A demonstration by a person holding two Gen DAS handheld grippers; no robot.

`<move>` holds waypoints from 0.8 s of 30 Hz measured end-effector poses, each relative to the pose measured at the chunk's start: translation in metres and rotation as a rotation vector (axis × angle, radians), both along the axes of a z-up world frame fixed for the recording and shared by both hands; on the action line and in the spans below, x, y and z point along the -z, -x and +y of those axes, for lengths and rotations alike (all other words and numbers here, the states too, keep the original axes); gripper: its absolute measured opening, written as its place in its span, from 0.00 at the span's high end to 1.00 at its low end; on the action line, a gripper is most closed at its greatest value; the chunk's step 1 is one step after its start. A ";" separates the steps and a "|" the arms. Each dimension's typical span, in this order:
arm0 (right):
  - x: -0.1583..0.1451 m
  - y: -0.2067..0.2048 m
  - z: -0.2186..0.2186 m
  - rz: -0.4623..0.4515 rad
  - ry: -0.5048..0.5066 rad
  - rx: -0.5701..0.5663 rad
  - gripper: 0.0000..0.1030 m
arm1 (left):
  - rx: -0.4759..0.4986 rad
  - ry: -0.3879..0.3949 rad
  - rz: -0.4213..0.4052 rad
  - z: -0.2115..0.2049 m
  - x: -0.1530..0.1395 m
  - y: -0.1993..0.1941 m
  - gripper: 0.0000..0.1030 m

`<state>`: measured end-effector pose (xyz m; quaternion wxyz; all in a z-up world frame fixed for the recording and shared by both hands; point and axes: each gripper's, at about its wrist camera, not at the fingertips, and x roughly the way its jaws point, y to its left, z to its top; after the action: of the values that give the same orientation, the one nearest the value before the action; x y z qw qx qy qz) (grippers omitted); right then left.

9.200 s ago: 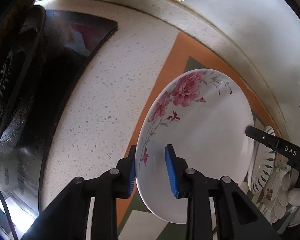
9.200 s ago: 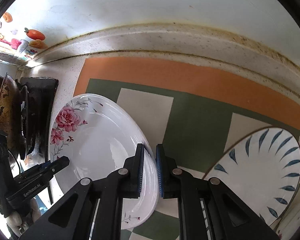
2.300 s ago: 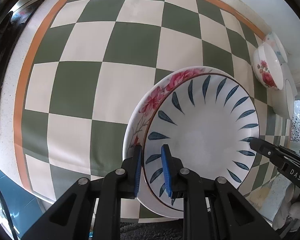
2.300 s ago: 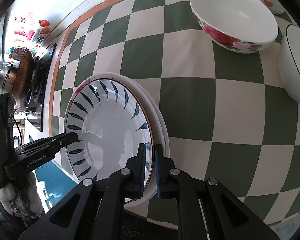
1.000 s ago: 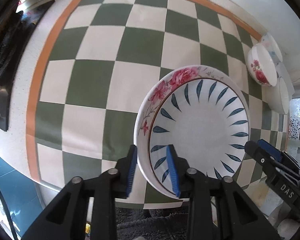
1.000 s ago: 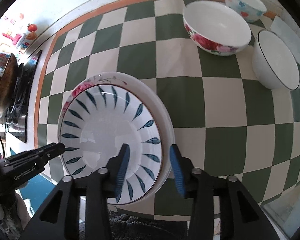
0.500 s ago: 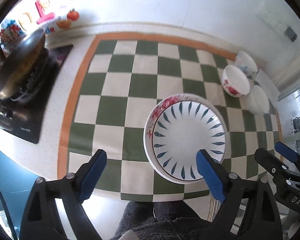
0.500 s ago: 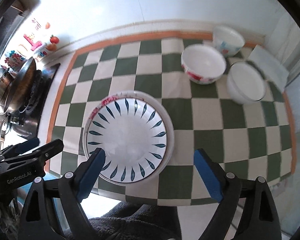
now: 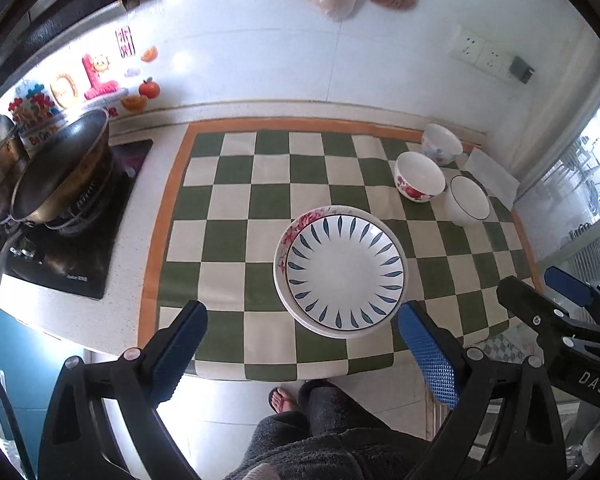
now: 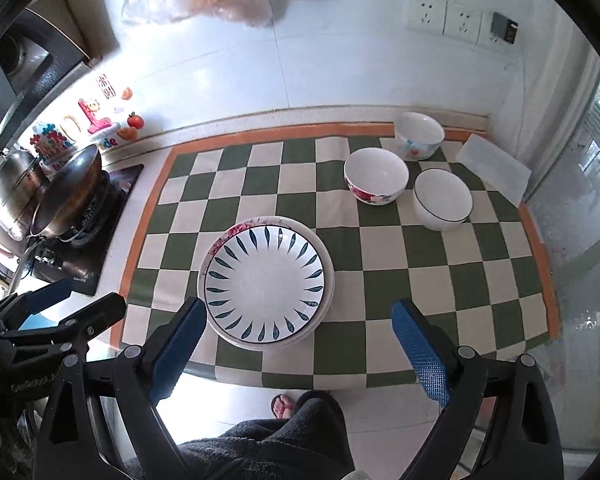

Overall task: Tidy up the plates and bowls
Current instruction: 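Move both tools toward the white bowls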

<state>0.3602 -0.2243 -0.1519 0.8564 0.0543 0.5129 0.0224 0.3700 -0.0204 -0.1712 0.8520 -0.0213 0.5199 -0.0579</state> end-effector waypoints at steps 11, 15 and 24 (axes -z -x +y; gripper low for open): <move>-0.015 0.016 -0.010 -0.018 -0.055 0.025 0.06 | 0.004 0.006 0.001 -0.008 -0.001 0.000 0.05; -0.003 -0.001 -0.034 0.005 -0.151 0.040 0.06 | -0.013 0.020 0.013 -0.023 0.007 -0.023 0.05; 0.058 -0.073 -0.135 0.099 -0.310 0.167 0.06 | -0.021 0.033 0.095 -0.091 0.039 -0.112 0.05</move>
<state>0.4335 -0.3589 -0.2101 0.8104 0.2293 0.5385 0.0272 0.4821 -0.1111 -0.2103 0.8266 -0.0436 0.5583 -0.0564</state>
